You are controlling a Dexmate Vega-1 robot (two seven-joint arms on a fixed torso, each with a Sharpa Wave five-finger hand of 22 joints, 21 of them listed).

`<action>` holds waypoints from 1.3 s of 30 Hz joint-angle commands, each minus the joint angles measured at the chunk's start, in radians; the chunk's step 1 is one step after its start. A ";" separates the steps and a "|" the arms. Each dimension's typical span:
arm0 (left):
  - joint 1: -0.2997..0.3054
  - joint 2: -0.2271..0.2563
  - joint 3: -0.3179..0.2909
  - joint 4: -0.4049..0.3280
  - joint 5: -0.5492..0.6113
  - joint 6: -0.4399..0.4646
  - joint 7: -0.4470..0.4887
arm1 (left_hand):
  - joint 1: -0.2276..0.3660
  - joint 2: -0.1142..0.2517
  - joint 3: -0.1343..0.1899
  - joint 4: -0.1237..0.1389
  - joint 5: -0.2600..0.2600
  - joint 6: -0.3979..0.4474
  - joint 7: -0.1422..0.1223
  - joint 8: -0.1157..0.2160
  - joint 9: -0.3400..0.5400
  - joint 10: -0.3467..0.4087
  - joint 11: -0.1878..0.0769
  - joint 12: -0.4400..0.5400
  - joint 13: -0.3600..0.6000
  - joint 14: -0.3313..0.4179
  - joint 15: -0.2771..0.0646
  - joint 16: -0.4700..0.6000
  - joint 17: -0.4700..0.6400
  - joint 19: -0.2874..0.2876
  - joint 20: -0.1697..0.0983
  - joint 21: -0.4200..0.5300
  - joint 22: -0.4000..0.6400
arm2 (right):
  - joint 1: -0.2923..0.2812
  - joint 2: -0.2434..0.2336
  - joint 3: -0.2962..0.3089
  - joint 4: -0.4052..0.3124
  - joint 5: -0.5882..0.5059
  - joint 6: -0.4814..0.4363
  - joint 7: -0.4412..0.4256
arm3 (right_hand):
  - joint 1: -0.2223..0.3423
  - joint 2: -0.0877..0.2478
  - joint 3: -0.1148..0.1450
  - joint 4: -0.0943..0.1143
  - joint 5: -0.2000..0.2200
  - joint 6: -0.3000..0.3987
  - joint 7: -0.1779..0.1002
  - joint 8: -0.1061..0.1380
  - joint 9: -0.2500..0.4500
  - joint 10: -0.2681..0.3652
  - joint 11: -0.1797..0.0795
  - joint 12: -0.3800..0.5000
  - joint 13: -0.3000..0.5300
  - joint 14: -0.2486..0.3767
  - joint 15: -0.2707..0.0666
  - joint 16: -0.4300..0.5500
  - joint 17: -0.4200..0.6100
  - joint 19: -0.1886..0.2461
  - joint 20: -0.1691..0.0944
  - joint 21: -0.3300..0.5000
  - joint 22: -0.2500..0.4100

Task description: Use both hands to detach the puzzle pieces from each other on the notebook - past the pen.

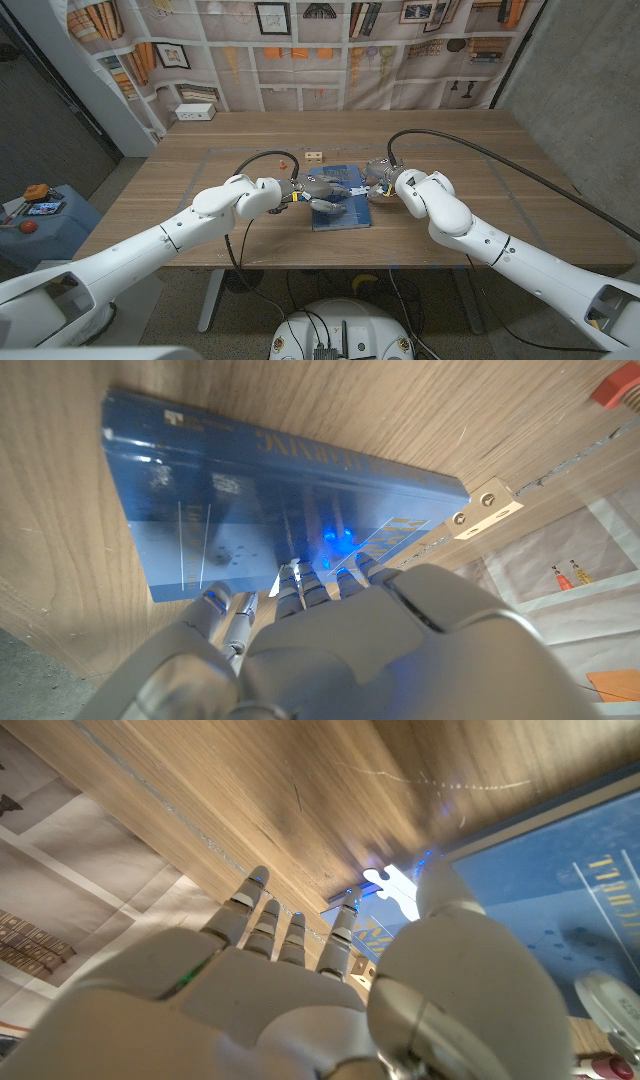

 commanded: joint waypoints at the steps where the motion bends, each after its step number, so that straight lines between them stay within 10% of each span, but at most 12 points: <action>1: 0.002 -0.001 0.001 -0.002 0.001 0.004 -0.003 | 0.009 0.086 0.009 0.003 0.001 0.005 -0.002 0.007 0.004 0.008 0.000 0.007 0.004 -0.042 -0.102 -0.003 0.002 -0.151 -0.079 0.003 0.002 | -0.006 0.002 -0.003 0.009 0.006 -0.004 -0.050 | 0.019 0.006 -0.002 -0.001 -0.001 0.026 -0.009 0.015 0.003 0.018 -0.004 0.012 0.004 0.012 0.000 0.006 0.005 0.016 -0.003 0.009 0.003; 39: -0.013 -0.010 0.011 0.009 -0.001 0.005 -0.019 | 0.009 0.085 0.017 -0.001 0.000 0.015 0.001 0.007 0.005 0.017 0.000 0.006 0.005 -0.034 -0.101 -0.002 0.002 -0.145 -0.077 0.003 0.002 | -0.035 -0.001 0.001 0.018 0.019 -0.033 -0.162 | 0.062 -0.006 -0.030 0.003 -0.021 0.214 -0.011 0.113 0.004 0.083 -0.027 0.016 0.004 0.065 -0.040 0.022 0.007 0.084 -0.033 0.014 0.004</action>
